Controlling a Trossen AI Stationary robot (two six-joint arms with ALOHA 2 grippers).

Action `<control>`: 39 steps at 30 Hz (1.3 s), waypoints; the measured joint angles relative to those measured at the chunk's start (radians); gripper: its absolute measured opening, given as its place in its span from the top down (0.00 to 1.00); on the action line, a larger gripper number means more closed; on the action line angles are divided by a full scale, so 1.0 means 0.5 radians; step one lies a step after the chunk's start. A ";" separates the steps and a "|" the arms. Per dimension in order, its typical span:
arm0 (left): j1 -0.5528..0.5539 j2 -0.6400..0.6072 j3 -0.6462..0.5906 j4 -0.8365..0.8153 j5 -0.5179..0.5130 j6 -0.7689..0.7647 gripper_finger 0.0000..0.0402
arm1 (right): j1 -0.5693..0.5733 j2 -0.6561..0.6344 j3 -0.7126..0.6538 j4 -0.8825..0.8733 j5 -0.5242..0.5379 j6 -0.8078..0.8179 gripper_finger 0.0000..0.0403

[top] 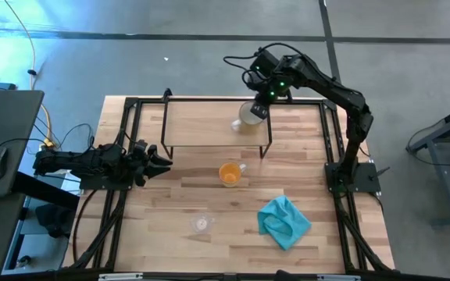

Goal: Stack small to large cups/mugs on shelf
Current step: Put the white mug on the shelf

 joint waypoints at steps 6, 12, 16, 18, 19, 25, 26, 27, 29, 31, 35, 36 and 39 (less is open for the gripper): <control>0.000 0.000 0.000 0.000 0.008 -0.036 0.62 | 0.000 0.001 0.000 0.024 -0.016 -0.098 1.00; 0.000 0.000 0.000 0.000 0.014 -0.039 0.62 | 0.001 0.001 0.000 -0.001 -0.056 -0.136 1.00; 0.000 0.000 0.000 0.000 0.014 -0.042 0.62 | 0.000 0.001 0.000 -0.003 -0.056 -0.074 1.00; 0.000 0.000 0.000 0.000 0.014 -0.042 0.62 | 0.000 0.001 0.000 -0.006 -0.056 -0.012 1.00; 0.000 0.000 0.000 0.000 0.014 -0.042 0.62 | 0.000 0.001 0.000 -0.007 -0.057 0.024 1.00; -0.001 0.000 0.000 0.000 0.014 -0.041 0.62 | 0.006 0.003 -0.002 -0.011 -0.134 0.120 1.00; -0.001 0.000 0.000 0.000 0.014 -0.041 0.62 | 0.010 0.003 -0.002 -0.011 -0.135 0.132 1.00; -0.001 0.000 0.000 0.000 0.014 -0.041 0.62 | 0.011 0.003 -0.002 -0.011 -0.136 0.136 1.00; -0.001 0.000 0.000 0.000 0.014 -0.041 0.62 | 0.011 0.003 -0.002 -0.019 -0.139 0.152 1.00; -0.001 0.000 0.000 0.000 0.014 -0.041 0.62 | 0.011 0.003 -0.002 -0.035 -0.141 0.184 1.00; -0.001 0.000 0.000 0.000 0.014 -0.045 0.62 | 0.011 0.003 -0.002 -0.055 -0.127 0.260 1.00; -0.001 0.000 0.000 0.000 0.014 -0.050 0.62 | 0.011 0.003 -0.002 -0.066 -0.129 0.272 1.00; -0.001 0.000 0.000 0.000 0.014 -0.052 0.62 | 0.023 0.003 -0.002 -0.108 -0.151 0.231 1.00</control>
